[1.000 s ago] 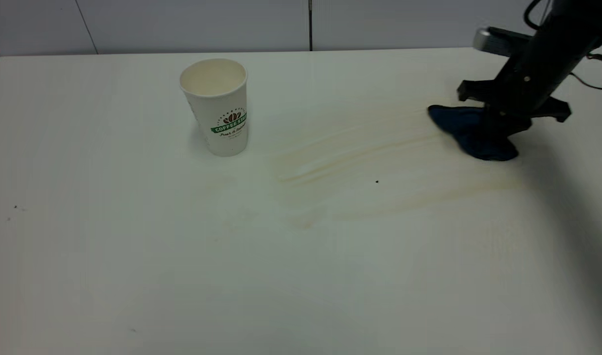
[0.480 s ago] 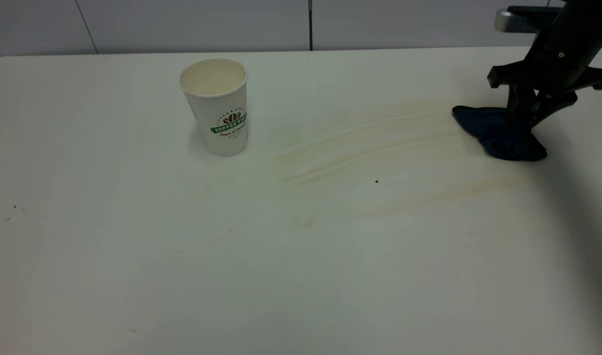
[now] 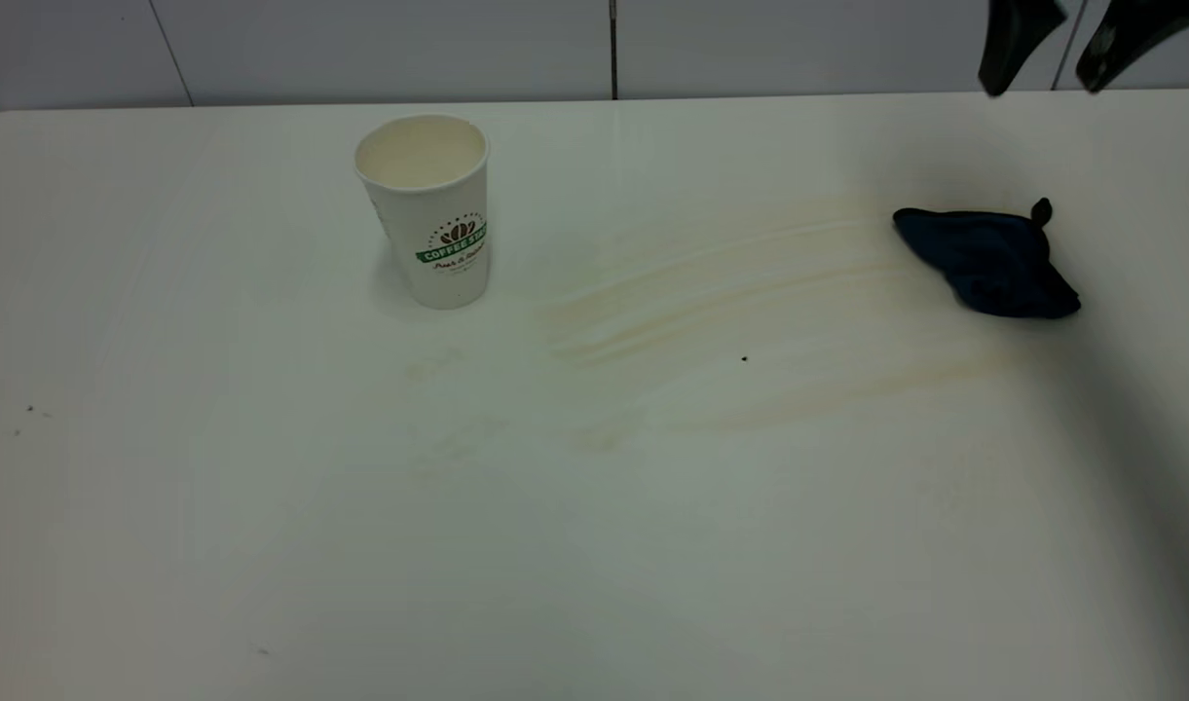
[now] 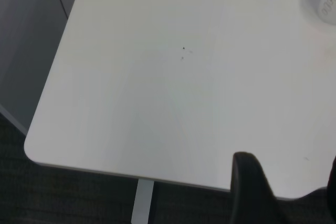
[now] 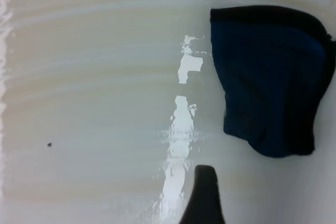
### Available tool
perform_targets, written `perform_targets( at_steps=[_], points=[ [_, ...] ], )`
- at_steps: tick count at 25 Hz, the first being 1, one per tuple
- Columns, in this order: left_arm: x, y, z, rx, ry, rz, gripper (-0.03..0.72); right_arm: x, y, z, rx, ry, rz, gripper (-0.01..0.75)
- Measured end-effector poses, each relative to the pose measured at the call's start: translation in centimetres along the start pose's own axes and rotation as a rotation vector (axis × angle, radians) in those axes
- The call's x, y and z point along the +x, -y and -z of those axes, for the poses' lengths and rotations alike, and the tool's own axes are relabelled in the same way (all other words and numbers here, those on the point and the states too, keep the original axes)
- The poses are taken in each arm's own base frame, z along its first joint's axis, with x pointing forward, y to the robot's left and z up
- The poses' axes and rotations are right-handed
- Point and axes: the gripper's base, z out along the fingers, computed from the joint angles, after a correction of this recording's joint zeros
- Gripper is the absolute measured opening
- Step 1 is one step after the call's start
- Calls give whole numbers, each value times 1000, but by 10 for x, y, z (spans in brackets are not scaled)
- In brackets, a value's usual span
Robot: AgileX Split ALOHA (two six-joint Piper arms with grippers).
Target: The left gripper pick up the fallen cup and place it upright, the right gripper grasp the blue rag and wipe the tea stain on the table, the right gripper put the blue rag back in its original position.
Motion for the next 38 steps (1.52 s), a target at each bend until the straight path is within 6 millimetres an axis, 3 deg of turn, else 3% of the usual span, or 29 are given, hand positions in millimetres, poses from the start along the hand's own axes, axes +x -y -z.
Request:
perform_targets(
  at_steps=[5, 10, 12, 15, 20, 24, 33, 38],
  points=[
    [0, 0, 0, 0, -1, -1, 388, 4, -11, 96, -7, 29, 15, 686],
    [0, 0, 0, 0, -1, -2, 388, 25, -21, 192, 11, 105, 3, 647],
    [0, 0, 0, 0, -1, -1, 388, 36, -23, 222, 30, 142, -5, 632],
    [0, 0, 0, 0, -1, -1, 388, 55, -26, 250, 42, 184, -20, 614],
    [0, 0, 0, 0, -1, -1, 388, 107, -31, 267, 36, 167, -35, 592],
    [0, 0, 0, 0, -1, -1, 388, 162, -36, 274, 15, 155, -43, 590],
    [0, 0, 0, 0, -1, 0, 388, 298, -44, 250, -17, 206, -40, 590],
    [0, 0, 0, 0, -1, 0, 388, 347, -50, 255, -32, 350, 74, 590]
  ],
)
